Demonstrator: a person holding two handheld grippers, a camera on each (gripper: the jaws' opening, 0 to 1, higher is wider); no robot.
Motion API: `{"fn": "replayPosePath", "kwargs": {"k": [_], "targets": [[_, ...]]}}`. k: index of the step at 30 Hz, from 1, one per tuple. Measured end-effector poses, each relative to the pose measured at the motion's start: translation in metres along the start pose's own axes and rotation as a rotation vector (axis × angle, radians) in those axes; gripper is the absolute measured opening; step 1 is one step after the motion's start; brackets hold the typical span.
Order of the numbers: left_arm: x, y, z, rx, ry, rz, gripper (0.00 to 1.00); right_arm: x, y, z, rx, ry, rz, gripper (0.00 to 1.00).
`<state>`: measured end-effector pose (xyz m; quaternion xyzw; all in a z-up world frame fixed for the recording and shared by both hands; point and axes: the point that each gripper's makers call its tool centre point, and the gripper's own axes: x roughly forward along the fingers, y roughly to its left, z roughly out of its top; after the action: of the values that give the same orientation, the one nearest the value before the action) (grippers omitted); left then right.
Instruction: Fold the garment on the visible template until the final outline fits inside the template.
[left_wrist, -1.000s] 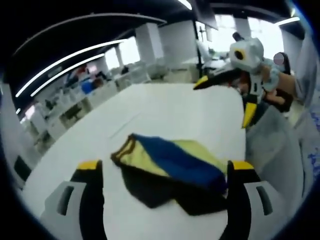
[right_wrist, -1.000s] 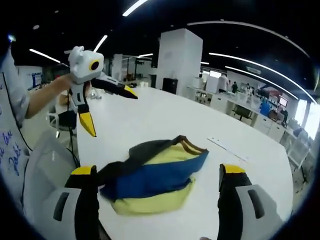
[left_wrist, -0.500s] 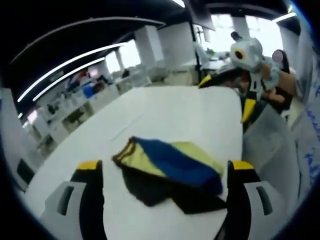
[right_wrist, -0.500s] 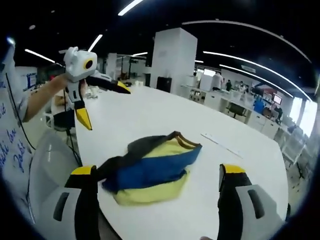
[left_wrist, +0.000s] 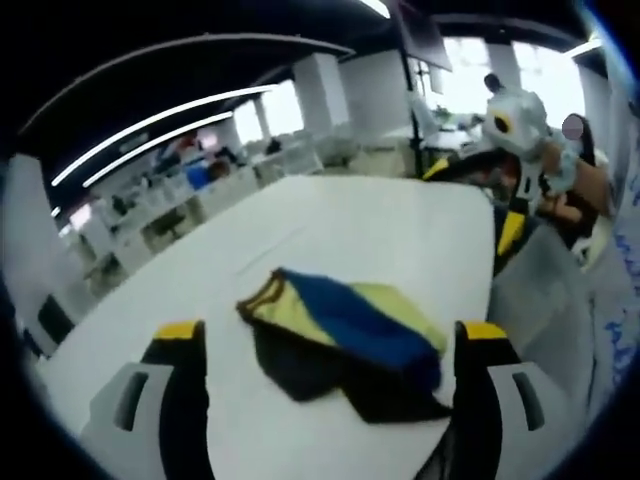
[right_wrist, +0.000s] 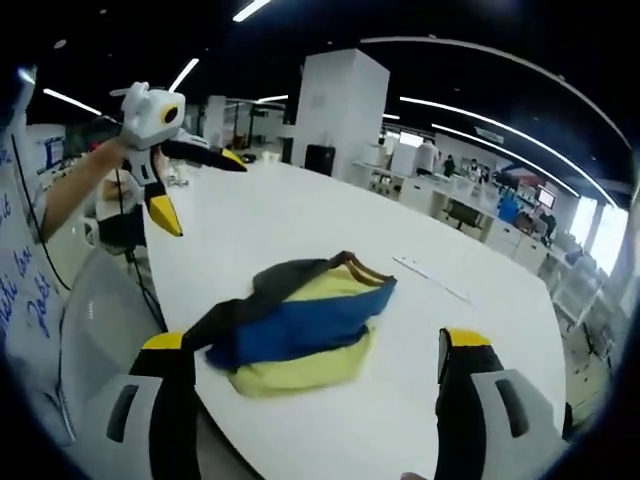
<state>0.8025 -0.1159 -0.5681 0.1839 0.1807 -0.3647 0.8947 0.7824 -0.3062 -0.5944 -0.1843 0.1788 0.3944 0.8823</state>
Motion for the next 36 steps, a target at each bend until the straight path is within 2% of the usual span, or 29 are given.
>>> {"fn": "replayPosePath", "kwargs": {"k": [4,7,14,16,17,20,24,26,28,36], "targets": [[-0.003,-0.007,-0.006,-0.005,0.007,-0.002,0.99,0.003,0.006,-0.007,0.018,0.017,0.015,1.0],[-0.007,-0.01,-0.011,-0.061,0.0,0.014,0.99,0.003,0.009,-0.011,0.009,0.035,0.011,1.0],[-0.018,-0.019,-0.018,-0.031,0.033,0.032,0.97,0.0,0.013,-0.019,-0.01,0.078,0.008,1.0],[-0.021,-0.019,-0.016,-0.034,0.017,0.052,0.95,-0.001,0.013,-0.019,-0.001,0.075,0.003,1.0],[-0.023,-0.017,-0.013,-0.033,-0.007,0.083,0.95,-0.001,0.013,-0.019,0.003,0.072,0.001,1.0],[-0.024,-0.025,-0.015,-0.037,-0.004,0.083,0.95,-0.001,0.012,-0.018,0.025,0.058,-0.009,1.0],[-0.027,-0.03,-0.025,-0.092,0.013,0.103,0.97,-0.002,0.012,-0.019,0.026,0.06,-0.019,1.0],[-0.029,-0.03,-0.028,-0.161,-0.016,0.117,0.96,-0.003,0.011,-0.02,0.027,0.065,-0.027,1.0],[-0.03,-0.038,-0.032,-0.233,-0.026,0.081,0.92,-0.004,0.011,-0.021,0.048,0.06,-0.03,1.0],[-0.029,-0.048,-0.048,-0.202,0.041,0.092,0.92,-0.002,0.019,-0.02,0.088,0.039,-0.01,1.0]]}}
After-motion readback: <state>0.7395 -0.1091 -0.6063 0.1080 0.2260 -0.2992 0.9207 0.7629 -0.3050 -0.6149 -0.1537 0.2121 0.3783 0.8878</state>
